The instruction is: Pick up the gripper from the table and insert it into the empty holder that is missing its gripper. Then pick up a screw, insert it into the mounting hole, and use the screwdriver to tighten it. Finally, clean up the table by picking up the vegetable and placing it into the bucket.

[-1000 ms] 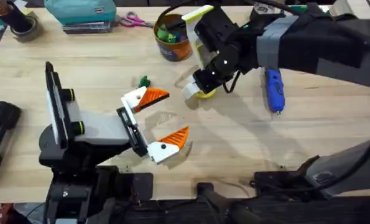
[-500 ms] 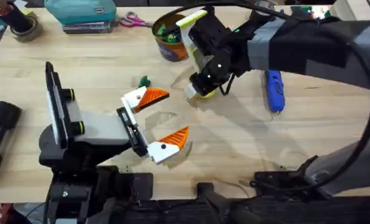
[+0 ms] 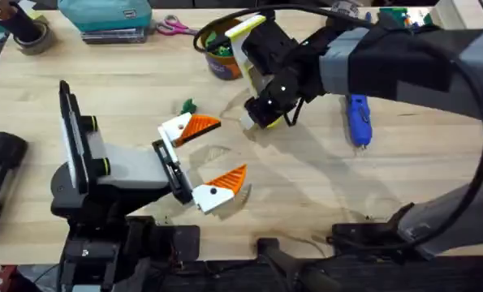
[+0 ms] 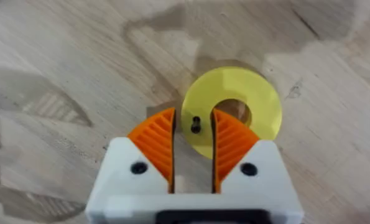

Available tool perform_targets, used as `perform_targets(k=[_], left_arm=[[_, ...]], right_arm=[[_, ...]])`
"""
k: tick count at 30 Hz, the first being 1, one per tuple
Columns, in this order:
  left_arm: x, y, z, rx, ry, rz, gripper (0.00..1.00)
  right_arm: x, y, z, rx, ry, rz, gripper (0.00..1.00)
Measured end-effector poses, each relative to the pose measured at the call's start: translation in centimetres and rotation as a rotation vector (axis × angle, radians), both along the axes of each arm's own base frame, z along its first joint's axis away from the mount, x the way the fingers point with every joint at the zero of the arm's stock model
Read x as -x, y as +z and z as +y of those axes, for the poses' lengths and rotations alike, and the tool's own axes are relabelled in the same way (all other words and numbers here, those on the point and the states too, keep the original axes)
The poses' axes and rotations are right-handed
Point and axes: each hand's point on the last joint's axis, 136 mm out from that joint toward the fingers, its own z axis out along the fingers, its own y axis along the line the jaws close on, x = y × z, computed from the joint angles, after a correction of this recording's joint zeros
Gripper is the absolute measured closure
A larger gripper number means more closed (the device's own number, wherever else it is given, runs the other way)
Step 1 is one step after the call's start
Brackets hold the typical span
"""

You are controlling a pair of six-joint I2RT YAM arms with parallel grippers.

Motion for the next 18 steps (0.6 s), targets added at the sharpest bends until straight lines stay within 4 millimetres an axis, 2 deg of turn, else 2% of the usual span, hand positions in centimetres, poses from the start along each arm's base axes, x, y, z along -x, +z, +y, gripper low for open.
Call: perform_targets(k=[2,6,18], left_arm=[[0.0,0.0,0.0,0.0,0.0,0.0,0.015],[0.0,0.01,0.0,0.0,0.0,0.0,0.015],[0.0,0.0,0.0,0.0,0.0,0.0,0.015]], right_arm=[[0.0,0.0,-0.01,0.001,0.0,0.0,0.745],[-0.04,-0.01,-0.06,0.003,-0.001,-0.002,0.794],[-0.07,-0.01,-0.1,0.006,-0.002,-0.004,0.804]])
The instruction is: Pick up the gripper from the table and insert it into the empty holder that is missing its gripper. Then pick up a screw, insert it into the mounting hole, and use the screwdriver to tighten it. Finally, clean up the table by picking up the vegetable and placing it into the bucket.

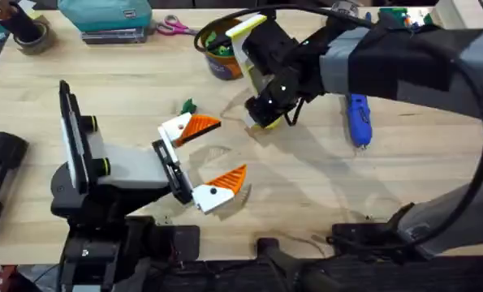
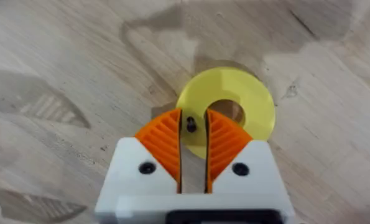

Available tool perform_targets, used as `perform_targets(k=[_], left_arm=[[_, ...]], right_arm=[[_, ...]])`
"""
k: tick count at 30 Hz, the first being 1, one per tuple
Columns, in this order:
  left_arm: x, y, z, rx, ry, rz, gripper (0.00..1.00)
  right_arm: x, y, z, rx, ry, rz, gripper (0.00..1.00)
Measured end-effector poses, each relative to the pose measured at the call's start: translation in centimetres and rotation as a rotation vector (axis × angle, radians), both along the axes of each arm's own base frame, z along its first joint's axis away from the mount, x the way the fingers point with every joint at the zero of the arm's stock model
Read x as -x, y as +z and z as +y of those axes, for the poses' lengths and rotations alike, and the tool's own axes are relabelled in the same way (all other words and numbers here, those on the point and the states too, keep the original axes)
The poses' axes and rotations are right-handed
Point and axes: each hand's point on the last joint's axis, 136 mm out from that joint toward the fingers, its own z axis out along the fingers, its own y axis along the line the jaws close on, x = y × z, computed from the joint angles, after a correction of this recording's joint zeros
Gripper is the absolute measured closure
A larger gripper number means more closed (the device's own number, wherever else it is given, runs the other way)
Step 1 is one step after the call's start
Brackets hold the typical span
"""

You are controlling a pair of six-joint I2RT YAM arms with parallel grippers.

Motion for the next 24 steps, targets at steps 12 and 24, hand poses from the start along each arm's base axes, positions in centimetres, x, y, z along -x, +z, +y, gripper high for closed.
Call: perform_targets(k=[12,24], left_arm=[[0.0,0.0,0.0,0.0,0.0,0.0,0.015],[0.0,0.0,0.0,0.0,0.0,0.0,0.015]], right_arm=[[-0.34,0.04,-0.36,0.025,-0.008,-0.021,0.799],[0.53,0.06,0.35,0.037,0.022,-0.018,0.8]])
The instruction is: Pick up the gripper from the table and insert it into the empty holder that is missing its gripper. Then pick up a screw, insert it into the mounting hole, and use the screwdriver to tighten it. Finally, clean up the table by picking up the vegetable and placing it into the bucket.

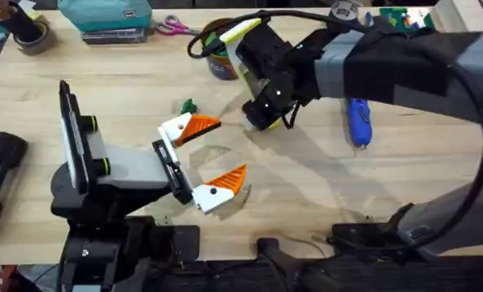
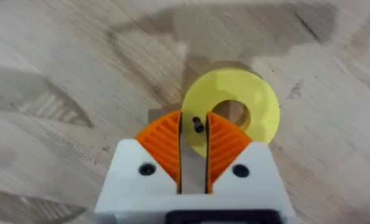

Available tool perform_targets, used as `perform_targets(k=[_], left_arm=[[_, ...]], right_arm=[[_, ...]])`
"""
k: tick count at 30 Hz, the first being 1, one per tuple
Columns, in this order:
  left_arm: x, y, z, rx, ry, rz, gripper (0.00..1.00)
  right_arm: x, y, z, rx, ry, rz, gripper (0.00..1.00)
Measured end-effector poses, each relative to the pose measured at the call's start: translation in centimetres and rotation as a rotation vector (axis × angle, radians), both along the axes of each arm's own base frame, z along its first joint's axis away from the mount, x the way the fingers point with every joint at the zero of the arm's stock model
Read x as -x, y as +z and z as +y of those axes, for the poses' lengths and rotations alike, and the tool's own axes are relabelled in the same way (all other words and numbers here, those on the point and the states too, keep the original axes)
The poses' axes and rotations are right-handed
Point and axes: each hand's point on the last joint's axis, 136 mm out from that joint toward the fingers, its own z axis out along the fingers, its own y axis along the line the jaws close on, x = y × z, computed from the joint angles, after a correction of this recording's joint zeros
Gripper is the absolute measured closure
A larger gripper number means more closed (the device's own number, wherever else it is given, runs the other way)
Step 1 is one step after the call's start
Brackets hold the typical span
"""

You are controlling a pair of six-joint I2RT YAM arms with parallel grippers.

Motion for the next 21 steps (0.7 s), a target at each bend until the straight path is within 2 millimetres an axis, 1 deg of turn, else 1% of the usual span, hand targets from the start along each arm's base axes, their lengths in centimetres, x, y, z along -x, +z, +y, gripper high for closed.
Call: perform_targets(k=[2,3,6,8,9,21], left_arm=[[0.0,0.01,0.0,0.0,0.0,0.0,0.015],[0.0,0.0,0.0,0.0,0.0,0.0,0.015],[0.0,0.0,0.0,0.0,0.0,0.0,0.016],[0.0,0.01,0.0,0.0,0.0,0.0,0.015],[0.0,0.01,0.0,0.0,0.0,0.0,0.015],[0.0,0.0,0.0,0.0,0.0,0.0,0.015]], right_arm=[[-0.01,0.01,0.01,0.0,0.0,0.0,0.805],[-0.01,0.01,0.01,0.0,0.0,0.0,0.823],[0.0,0.0,0.0,0.0,0.001,0.0,0.893],[0.0,0.0,0.0,0.001,0.003,-0.001,0.979],[-0.01,0.0,0.0,0.001,0.002,-0.001,0.992],[-0.05,0.07,0.03,0.0,0.003,-0.002,0.995]])
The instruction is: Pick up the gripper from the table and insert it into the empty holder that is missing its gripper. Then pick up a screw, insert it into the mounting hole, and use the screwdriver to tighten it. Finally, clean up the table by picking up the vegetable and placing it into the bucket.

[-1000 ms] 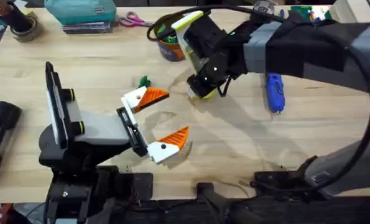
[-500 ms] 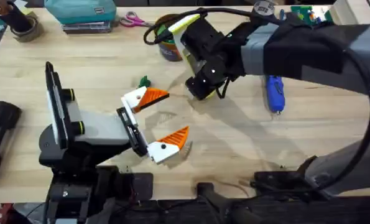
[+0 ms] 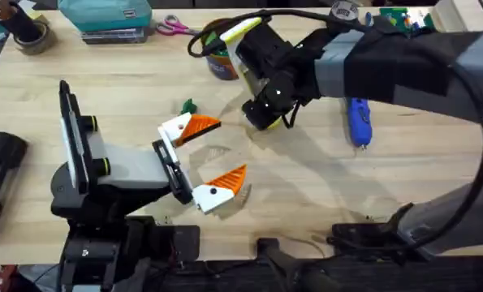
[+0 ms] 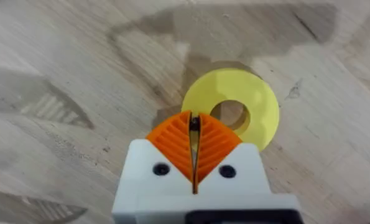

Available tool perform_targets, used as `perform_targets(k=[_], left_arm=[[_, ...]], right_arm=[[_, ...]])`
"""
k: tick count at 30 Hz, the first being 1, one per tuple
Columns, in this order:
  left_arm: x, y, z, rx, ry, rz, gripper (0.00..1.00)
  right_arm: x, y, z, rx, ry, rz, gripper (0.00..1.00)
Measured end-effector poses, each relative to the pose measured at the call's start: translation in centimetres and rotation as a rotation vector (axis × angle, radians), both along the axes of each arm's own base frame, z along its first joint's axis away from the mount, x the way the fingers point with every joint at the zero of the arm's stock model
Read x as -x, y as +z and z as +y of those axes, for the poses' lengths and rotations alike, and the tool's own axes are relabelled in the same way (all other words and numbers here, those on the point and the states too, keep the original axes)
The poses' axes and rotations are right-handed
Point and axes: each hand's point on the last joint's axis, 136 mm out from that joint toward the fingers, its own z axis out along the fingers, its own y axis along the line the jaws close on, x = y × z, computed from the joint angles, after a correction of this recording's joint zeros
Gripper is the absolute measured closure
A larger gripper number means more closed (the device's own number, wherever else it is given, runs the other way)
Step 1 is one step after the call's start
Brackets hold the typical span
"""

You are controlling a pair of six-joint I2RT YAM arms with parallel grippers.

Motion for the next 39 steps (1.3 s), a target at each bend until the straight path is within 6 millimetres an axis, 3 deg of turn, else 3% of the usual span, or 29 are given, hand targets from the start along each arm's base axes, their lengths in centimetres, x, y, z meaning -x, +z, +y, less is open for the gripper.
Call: perform_targets(k=[5,14,26,31,39], left_arm=[[0.0,0.0,0.0,0.0,0.0,0.0,0.015],[0.0,0.0,0.0,0.0,0.0,0.0,0.014],[0.0,0.0,0.0,0.0,0.0,0.0,0.015],[0.0,0.0,0.0,0.0,0.0,0.0,0.015],[0.0,0.0,0.0,0.0,0.0,0.0,0.015]], right_arm=[[-0.5,1.4,0.1,-0.007,-0.006,-0.009,0.995],[-1.9,9.6,0.1,-0.046,-0.009,-0.072,0.995],[-1.0,18.3,-0.3,-0.052,0.036,-0.103,0.995],[0.3,20.3,-0.1,-0.047,0.074,-0.104,0.995],[2.5,21.2,1.4,-0.043,0.156,-0.102,0.995]])
